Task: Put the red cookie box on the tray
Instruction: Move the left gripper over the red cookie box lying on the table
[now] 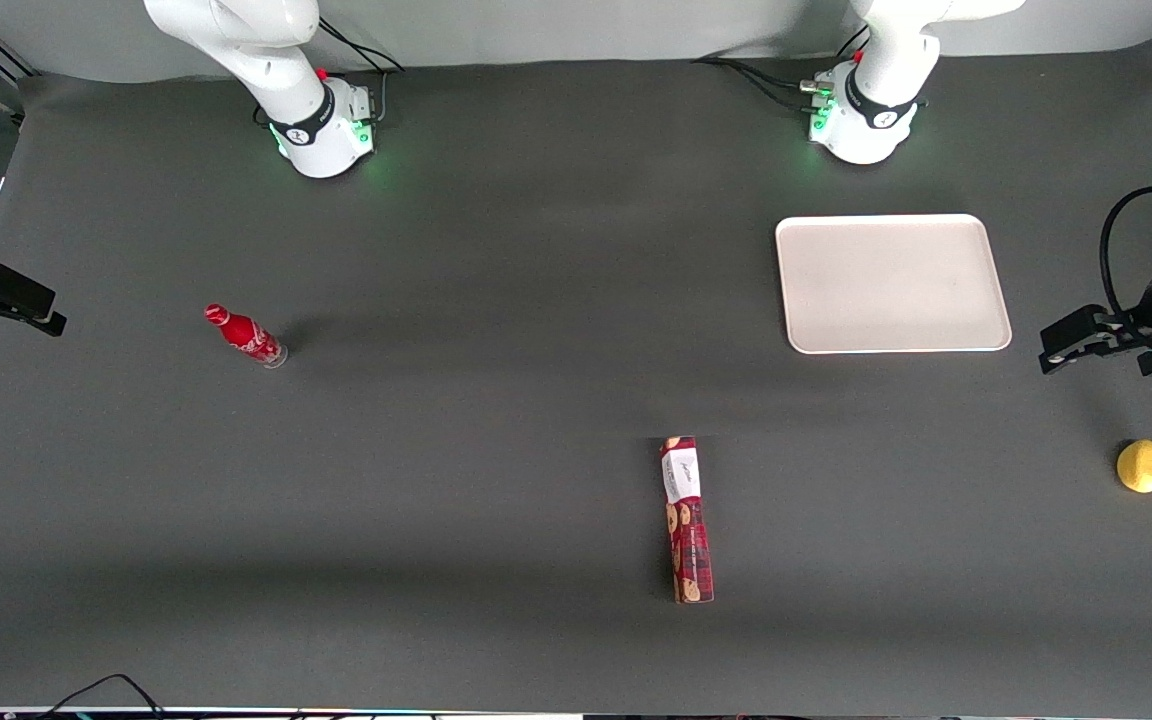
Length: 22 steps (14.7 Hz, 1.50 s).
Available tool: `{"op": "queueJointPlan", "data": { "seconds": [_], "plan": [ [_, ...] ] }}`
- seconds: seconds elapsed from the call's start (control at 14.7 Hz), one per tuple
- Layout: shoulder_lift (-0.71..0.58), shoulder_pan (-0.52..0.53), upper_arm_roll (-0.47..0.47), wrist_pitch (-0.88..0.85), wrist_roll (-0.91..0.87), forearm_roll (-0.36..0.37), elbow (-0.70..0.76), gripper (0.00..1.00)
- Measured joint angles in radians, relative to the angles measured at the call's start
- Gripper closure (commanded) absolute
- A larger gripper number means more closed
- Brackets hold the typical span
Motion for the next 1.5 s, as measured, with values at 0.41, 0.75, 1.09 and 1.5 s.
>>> {"op": "queueJointPlan", "data": {
  "seconds": [0.41,0.75,1.09,1.5],
  "plan": [
    [0.0,-0.005,-0.002,0.0,0.0,-0.002,0.0,0.0],
    [0.04,-0.082,-0.011,0.013,-0.048,-0.07,-0.003,0.0],
    [0.199,-0.245,-0.013,0.232,-0.241,-0.06,-0.007,0.0],
    [0.499,-0.489,0.115,0.359,-0.426,-0.027,0.163,0.0]
  ]
}}
